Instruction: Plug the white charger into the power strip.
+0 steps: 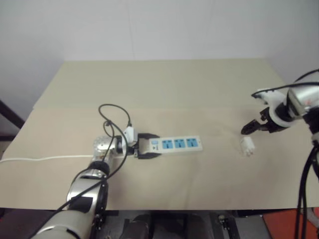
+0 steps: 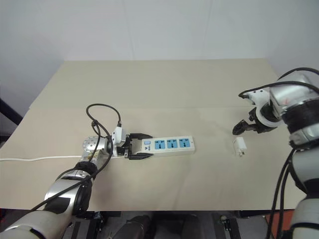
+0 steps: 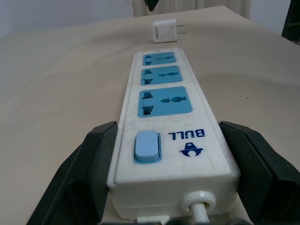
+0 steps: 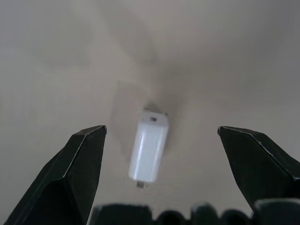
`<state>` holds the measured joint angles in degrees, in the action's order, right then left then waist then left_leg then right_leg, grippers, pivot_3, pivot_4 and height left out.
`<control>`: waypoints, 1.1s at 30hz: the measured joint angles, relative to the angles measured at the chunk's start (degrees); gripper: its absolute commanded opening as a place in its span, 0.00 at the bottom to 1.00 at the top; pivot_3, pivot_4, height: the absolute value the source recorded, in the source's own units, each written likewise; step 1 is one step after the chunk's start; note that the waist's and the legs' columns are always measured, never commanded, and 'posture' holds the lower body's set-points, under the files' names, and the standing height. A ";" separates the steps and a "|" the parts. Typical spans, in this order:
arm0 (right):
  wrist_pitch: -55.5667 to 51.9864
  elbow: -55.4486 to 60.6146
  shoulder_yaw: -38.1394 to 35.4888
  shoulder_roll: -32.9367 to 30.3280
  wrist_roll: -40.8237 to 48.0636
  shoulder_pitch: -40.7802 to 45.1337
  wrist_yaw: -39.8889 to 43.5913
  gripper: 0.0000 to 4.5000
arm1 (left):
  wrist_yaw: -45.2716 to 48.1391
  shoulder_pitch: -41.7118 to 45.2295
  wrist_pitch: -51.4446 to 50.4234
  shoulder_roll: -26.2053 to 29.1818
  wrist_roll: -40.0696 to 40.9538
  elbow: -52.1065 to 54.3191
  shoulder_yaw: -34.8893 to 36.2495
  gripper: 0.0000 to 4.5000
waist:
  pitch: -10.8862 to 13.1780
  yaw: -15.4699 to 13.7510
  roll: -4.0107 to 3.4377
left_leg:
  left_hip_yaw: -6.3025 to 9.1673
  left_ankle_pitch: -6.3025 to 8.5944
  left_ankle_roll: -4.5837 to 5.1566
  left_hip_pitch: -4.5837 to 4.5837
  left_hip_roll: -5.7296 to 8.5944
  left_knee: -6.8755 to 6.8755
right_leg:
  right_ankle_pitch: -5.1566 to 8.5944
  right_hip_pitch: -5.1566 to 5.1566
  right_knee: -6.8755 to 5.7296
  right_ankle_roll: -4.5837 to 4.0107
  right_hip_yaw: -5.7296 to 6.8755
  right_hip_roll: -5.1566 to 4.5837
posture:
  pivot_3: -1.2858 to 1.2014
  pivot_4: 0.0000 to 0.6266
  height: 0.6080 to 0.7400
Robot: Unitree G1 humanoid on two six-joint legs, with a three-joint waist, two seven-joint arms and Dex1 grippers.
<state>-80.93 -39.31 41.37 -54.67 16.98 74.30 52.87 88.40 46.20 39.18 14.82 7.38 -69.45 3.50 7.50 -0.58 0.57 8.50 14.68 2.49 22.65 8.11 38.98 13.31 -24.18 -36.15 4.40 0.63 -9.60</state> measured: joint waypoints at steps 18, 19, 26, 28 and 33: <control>8.15 -16.76 -0.35 8.47 -12.32 1.61 11.87 1.00 | 1.04 -0.73 -0.30 0.15 0.11 1.26 -0.05 0.72 | -0.19 0.39 -0.29 | 0.03 -0.01 -0.01 0.12 0.01 0.10 | -0.01 -0.08 -0.10 0.00 0.01 0.02 | 0.52 0.24 1.00; 9.12 -17.83 -0.41 9.10 -13.39 1.61 12.46 1.00 | 1.04 -0.98 -0.29 0.18 0.27 1.43 -0.05 0.72 | -0.23 0.46 -0.34 | 0.03 -0.01 -0.01 0.11 0.01 0.10 | -0.01 -0.08 -0.13 0.00 0.01 0.02 | 0.52 0.24 1.00; 14.17 -24.32 -2.02 11.68 -17.98 1.62 13.23 1.00 | 1.15 -1.93 -0.28 0.99 0.87 2.49 -0.06 0.72 | -0.33 1.32 -0.44 | 0.04 -0.02 -0.03 0.10 0.01 0.14 | -0.02 -0.08 -0.24 -0.01 -0.02 0.02 | 0.52 0.24 1.00; 15.34 -26.32 -3.09 11.93 -19.05 1.62 13.22 1.00 | 1.14 -2.11 -0.28 1.25 1.01 2.58 -0.09 0.72 | -0.37 1.56 -0.47 | 0.04 -0.02 -0.03 0.09 0.01 0.18 | -0.01 -0.09 -0.35 -0.01 -0.04 0.02 | 0.52 0.24 1.00; 16.93 -29.93 -6.59 12.92 -21.08 1.66 13.26 1.00 | 1.10 -2.62 -0.36 1.63 1.35 2.93 -0.09 0.72 | -0.47 1.83 -0.57 | 0.03 -0.02 -0.03 0.03 0.01 0.18 | -0.01 -0.11 -0.51 0.00 -0.09 0.02 | 0.52 0.24 1.00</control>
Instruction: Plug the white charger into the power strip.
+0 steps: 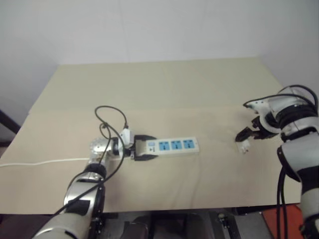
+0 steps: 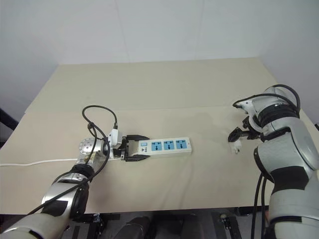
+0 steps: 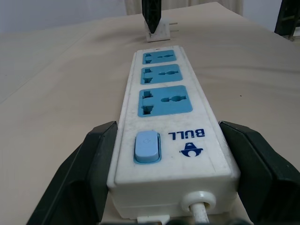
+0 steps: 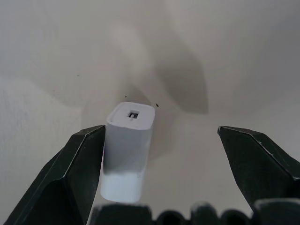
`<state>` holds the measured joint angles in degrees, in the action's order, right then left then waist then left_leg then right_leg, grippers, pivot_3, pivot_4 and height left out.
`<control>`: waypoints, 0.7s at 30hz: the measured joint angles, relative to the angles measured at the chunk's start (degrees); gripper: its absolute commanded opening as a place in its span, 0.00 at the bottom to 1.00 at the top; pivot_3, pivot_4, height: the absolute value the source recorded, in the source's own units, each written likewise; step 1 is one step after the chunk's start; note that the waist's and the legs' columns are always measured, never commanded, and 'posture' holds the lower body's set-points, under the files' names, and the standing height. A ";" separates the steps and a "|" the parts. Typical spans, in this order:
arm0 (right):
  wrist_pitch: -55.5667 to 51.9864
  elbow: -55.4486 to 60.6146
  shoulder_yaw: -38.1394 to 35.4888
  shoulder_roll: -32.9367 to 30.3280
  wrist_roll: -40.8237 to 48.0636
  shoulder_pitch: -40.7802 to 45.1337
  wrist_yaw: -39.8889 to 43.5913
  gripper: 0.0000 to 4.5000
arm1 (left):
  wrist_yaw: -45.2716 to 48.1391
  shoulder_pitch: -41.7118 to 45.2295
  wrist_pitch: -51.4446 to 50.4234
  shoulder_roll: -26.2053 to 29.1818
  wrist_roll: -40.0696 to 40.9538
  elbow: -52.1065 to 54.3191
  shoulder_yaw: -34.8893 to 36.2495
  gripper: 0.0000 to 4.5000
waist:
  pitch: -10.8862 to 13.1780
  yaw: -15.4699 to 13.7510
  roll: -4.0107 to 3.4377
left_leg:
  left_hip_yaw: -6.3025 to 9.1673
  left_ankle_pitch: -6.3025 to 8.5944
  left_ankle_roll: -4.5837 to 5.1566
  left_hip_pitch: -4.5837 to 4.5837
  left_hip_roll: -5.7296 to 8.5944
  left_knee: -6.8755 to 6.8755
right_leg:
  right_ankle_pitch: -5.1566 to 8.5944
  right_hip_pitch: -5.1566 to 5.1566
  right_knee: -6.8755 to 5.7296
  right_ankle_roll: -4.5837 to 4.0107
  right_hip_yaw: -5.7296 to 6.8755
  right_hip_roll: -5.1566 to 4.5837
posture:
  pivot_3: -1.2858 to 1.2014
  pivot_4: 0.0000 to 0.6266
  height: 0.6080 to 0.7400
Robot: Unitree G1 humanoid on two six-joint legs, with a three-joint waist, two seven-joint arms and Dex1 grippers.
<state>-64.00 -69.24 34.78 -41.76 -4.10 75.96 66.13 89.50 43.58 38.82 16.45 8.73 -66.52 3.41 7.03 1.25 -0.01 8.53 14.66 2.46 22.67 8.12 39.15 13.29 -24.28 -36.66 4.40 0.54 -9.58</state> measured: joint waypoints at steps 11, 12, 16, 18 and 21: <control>1.18 -1.94 -4.22 2.36 -3.99 1.13 1.09 1.00 | -0.15 -0.63 0.01 0.14 0.38 0.65 -0.08 0.72 | -0.07 0.46 -0.04 | 0.01 0.00 0.00 -0.01 0.00 0.01 | 0.00 -0.01 -0.03 0.00 -0.02 0.00 | 0.52 0.24 1.00; 1.19 -2.17 -4.36 2.40 -4.22 1.13 1.06 1.00 | -0.18 -0.67 0.02 0.14 0.38 0.68 -0.08 0.72 | -0.08 0.48 -0.06 | 0.00 0.00 0.00 -0.01 0.00 0.01 | 0.00 -0.01 -0.04 0.00 -0.02 0.00 | 0.52 0.24 1.00; 1.41 -2.48 -5.29 2.77 -5.20 1.15 1.05 0.91 | -0.32 -0.88 0.07 0.29 0.38 0.81 -0.08 0.72 | -0.14 0.65 -0.08 | 0.00 0.00 0.00 -0.02 0.00 0.01 | 0.00 0.00 -0.05 0.00 -0.03 -0.01 | 0.52 0.24 1.00; 1.45 -2.90 -5.97 3.06 -5.86 1.16 1.16 0.80 | -0.44 -0.97 0.15 0.30 0.38 0.88 -0.10 0.72 | -0.17 0.68 -0.08 | 0.00 0.00 0.00 -0.02 0.00 0.01 | 0.00 0.01 -0.05 0.00 -0.03 -0.01 | 0.52 0.24 1.00; 1.46 -3.33 -6.53 3.26 -6.21 1.16 1.25 0.56 | -0.55 -1.20 0.29 0.34 0.38 1.23 -0.11 0.72 | -0.18 0.75 -0.09 | 0.01 0.00 0.00 -0.02 0.00 0.02 | 0.00 0.01 -0.06 0.00 -0.04 -0.01 | 0.52 0.24 1.00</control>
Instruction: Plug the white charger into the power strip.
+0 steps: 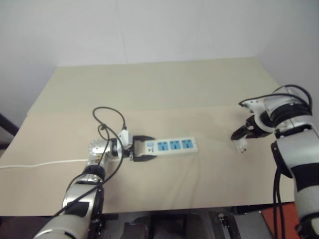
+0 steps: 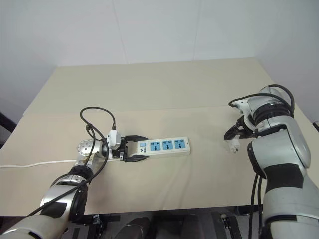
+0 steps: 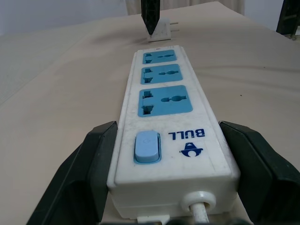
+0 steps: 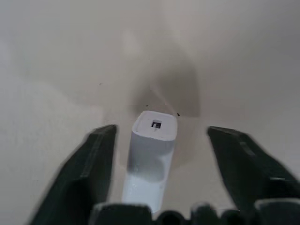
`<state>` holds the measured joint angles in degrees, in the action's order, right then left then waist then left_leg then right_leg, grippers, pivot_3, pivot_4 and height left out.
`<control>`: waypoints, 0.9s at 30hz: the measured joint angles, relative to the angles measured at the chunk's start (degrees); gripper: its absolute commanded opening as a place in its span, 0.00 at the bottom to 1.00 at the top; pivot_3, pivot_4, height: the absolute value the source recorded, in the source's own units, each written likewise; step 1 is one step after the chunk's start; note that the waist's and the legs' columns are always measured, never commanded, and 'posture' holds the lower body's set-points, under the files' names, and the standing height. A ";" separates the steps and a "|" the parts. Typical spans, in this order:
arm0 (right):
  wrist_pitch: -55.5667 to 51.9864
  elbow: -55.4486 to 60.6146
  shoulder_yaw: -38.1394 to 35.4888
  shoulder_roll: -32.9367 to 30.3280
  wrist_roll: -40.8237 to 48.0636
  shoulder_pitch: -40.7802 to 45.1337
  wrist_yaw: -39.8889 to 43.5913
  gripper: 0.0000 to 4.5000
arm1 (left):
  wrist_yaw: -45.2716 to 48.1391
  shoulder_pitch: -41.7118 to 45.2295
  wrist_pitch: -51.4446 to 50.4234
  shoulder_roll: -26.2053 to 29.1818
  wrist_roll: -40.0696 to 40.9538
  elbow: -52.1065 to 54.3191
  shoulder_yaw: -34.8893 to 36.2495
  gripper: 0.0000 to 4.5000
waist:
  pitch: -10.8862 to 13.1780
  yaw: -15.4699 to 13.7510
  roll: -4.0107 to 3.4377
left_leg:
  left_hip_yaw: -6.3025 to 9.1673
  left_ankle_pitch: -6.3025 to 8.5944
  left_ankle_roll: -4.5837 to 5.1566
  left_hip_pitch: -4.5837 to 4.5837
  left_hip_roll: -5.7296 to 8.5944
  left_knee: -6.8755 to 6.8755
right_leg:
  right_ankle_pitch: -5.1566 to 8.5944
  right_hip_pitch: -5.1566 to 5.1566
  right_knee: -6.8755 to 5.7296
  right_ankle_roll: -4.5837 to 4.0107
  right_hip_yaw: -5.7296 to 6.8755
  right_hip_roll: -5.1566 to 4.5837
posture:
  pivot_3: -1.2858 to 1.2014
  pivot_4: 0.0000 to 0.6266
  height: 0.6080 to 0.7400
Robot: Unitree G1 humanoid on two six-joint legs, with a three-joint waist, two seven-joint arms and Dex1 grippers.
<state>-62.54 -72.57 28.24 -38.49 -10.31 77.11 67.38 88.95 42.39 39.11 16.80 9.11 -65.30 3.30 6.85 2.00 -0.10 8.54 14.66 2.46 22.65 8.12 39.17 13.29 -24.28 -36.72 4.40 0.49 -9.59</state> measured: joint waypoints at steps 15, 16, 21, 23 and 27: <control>3.11 1.28 0.71 1.02 -3.68 0.67 4.37 0.25 | -0.70 -0.57 0.82 0.45 0.00 0.57 -0.38 0.72 | -0.14 0.32 -0.13 | -0.01 0.00 -0.01 -0.04 0.01 0.03 | 0.00 0.00 -0.07 0.00 -0.05 0.00 | 0.52 0.24 1.00; 3.51 2.92 1.17 0.75 -4.33 1.07 5.30 0.25 | -0.71 -0.58 0.78 0.54 0.00 0.59 -0.40 0.72 | -0.15 0.38 -0.16 | -0.01 -0.01 -0.01 -0.04 0.01 0.03 | 0.00 -0.02 -0.10 0.00 -0.06 0.01 | 0.52 0.24 1.00; -0.20 23.25 0.88 -3.59 -3.67 -0.65 9.74 0.25 | -0.59 -0.40 -0.30 0.68 0.02 0.95 -0.88 0.72 | -0.17 0.25 -0.16 | 0.03 0.01 -0.02 -0.01 0.01 0.02 | 0.00 -0.07 -0.13 0.01 0.01 0.07 | 0.52 0.24 1.00; -3.25 36.77 -3.12 -5.96 -0.32 -4.72 10.03 0.25 | -0.43 -0.29 -0.67 0.80 0.05 1.21 -1.14 0.72 | -0.17 0.17 -0.14 | 0.06 0.04 -0.05 -0.01 0.00 0.03 | 0.01 -0.06 -0.11 0.01 0.08 0.11 | 0.52 0.24 1.00; -0.86 57.90 -17.09 -6.00 8.67 -17.42 7.31 0.25 | -0.42 -0.32 -0.97 1.02 0.08 1.60 -1.64 0.72 | -0.23 0.05 0.03 | 0.13 0.04 -0.07 0.00 -0.02 0.06 | 0.00 0.02 -0.07 0.01 0.11 0.11 | 0.52 0.24 1.00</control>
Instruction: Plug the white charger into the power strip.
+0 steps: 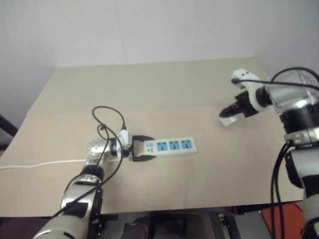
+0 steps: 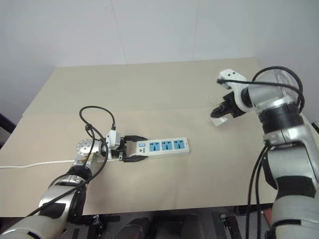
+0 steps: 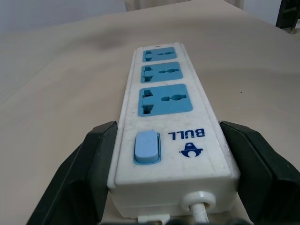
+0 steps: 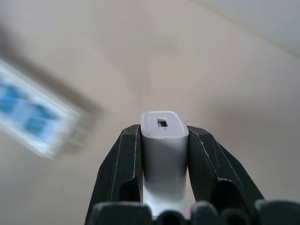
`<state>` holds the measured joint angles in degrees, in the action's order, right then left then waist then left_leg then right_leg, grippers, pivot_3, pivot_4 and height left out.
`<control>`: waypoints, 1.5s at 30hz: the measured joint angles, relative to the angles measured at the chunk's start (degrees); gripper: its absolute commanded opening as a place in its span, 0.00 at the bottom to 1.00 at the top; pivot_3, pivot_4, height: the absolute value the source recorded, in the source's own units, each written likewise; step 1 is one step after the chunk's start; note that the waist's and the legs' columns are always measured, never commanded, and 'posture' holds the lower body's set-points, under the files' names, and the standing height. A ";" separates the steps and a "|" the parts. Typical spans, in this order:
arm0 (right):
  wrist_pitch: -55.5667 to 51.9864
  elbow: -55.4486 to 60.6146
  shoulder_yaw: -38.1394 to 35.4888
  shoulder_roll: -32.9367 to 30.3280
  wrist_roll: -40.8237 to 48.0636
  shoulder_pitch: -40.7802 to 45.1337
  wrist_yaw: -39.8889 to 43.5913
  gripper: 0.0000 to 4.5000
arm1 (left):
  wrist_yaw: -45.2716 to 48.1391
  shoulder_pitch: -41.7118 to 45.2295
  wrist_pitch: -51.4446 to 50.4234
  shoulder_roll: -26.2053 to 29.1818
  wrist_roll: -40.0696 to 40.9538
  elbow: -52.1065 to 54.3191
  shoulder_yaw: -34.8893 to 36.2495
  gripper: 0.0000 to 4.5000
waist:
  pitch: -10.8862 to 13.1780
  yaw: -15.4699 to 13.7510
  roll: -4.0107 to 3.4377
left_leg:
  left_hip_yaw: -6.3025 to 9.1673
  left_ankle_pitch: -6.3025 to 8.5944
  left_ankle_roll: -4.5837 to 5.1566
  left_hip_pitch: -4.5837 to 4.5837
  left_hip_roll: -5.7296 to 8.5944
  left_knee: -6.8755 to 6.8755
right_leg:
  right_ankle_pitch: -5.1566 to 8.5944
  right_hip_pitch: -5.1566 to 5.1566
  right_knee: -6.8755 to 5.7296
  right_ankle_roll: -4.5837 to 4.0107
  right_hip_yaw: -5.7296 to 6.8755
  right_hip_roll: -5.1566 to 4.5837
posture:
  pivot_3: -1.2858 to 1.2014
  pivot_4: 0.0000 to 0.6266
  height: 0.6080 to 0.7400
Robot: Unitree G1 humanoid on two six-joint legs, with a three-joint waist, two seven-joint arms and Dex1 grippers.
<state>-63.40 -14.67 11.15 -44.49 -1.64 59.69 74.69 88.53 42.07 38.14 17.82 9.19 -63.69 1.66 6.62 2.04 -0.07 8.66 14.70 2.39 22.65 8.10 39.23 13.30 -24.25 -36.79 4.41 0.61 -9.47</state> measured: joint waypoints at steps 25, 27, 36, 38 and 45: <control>38.02 4.74 -17.25 28.89 27.98 -20.51 -3.49 0.25 | 2.28 -3.90 -4.56 2.28 5.02 7.83 -5.51 0.72 | -0.06 0.34 0.13 | 0.00 0.00 0.01 -0.21 0.00 0.04 | 0.00 0.13 -0.04 -0.01 -0.13 0.03 | 0.52 0.24 1.00; 39.75 3.03 -15.86 29.68 28.76 -21.14 -1.08 0.25 | 2.28 -3.99 -4.66 2.29 5.35 8.01 -6.03 0.72 | -0.06 0.34 0.12 | 0.00 0.00 0.01 -0.27 0.00 0.03 | 0.00 0.18 -0.04 -0.01 -0.13 0.04 | 0.52 0.24 1.00; 46.11 -2.86 -10.96 32.88 29.53 -22.91 5.62 0.25 | 2.41 -4.21 -5.78 2.26 6.69 8.46 -7.49 0.72 | -0.06 0.23 0.12 | 0.00 0.00 0.02 -0.28 0.01 0.03 | 0.00 0.18 -0.05 -0.01 -0.13 0.04 | 0.52 0.24 1.00; 47.23 -4.45 -10.22 32.98 29.47 -22.91 6.52 0.25 | 2.46 -4.40 -5.84 2.28 6.73 8.81 -7.61 0.72 | -0.06 0.23 0.12 | 0.00 0.00 0.02 -0.29 0.01 0.03 | 0.00 0.19 -0.04 -0.01 -0.13 0.04 | 0.52 0.24 1.00; 53.87 -11.33 -9.14 33.02 27.29 -22.70 7.92 0.25 | 2.48 -4.61 -5.98 2.34 6.80 9.16 -7.60 0.72 | -0.06 0.24 0.13 | 0.00 0.00 0.02 -0.31 0.01 0.02 | 0.00 0.18 -0.04 -0.01 -0.13 0.05 | 0.52 0.24 1.00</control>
<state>-9.53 -26.00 2.01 -11.47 25.64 36.99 82.61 91.01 37.45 32.15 20.16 15.99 -54.54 -5.94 6.56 2.28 0.06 8.66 14.71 2.41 22.34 8.11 39.25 13.29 -24.07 -36.83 4.40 0.48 -9.42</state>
